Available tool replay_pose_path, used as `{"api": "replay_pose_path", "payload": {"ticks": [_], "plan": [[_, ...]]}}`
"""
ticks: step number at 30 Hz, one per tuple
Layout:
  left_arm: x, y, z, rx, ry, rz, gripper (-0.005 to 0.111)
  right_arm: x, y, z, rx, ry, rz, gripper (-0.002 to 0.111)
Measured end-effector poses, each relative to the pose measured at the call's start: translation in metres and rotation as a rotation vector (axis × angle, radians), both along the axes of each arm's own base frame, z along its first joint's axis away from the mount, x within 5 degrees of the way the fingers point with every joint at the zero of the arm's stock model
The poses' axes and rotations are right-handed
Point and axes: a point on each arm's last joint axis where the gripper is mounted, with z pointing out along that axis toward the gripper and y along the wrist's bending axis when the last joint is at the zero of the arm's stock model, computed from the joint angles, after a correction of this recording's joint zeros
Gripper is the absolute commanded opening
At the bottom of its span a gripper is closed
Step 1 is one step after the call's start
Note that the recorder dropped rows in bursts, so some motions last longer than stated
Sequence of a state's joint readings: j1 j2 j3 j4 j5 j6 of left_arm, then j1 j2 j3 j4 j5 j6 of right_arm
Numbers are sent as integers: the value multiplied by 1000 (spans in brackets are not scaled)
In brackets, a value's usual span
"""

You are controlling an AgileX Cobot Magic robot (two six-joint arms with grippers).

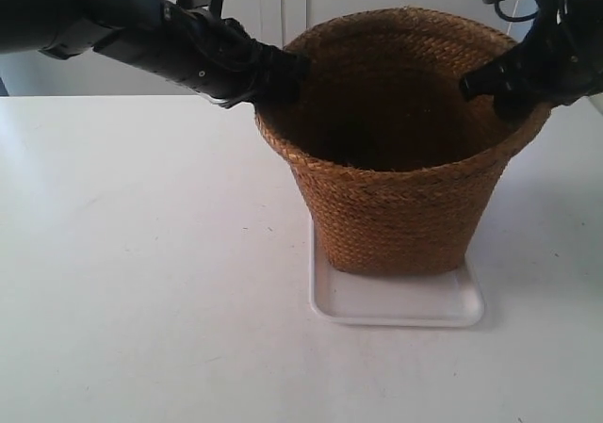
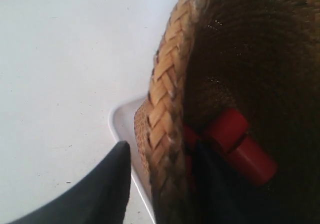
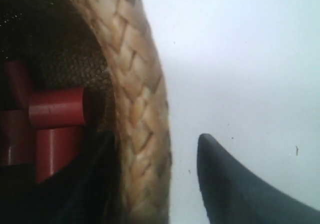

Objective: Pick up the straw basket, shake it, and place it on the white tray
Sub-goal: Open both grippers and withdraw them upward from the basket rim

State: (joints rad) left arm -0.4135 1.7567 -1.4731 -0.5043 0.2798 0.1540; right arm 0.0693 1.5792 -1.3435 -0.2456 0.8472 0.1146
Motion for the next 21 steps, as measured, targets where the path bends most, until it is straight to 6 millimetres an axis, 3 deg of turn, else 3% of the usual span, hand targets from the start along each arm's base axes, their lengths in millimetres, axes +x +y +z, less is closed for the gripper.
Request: {"api": "replay_pose_path", "payload": {"ticks": [7, 10, 15, 21], "plan": [[0, 0, -1, 10, 2, -8, 48, 4, -2, 2, -5, -46, 6, 99], [-1, 0, -1, 10, 3, -8, 51, 2, -1, 12, 10, -114, 5, 101], [-1, 0, -1, 35, -16, -31, 75, -11, -1, 42, 24, -247, 15, 101], [-2, 0, -1, 46, -11, -45, 82, -31, -2, 71, 31, -353, 20, 101]]}}
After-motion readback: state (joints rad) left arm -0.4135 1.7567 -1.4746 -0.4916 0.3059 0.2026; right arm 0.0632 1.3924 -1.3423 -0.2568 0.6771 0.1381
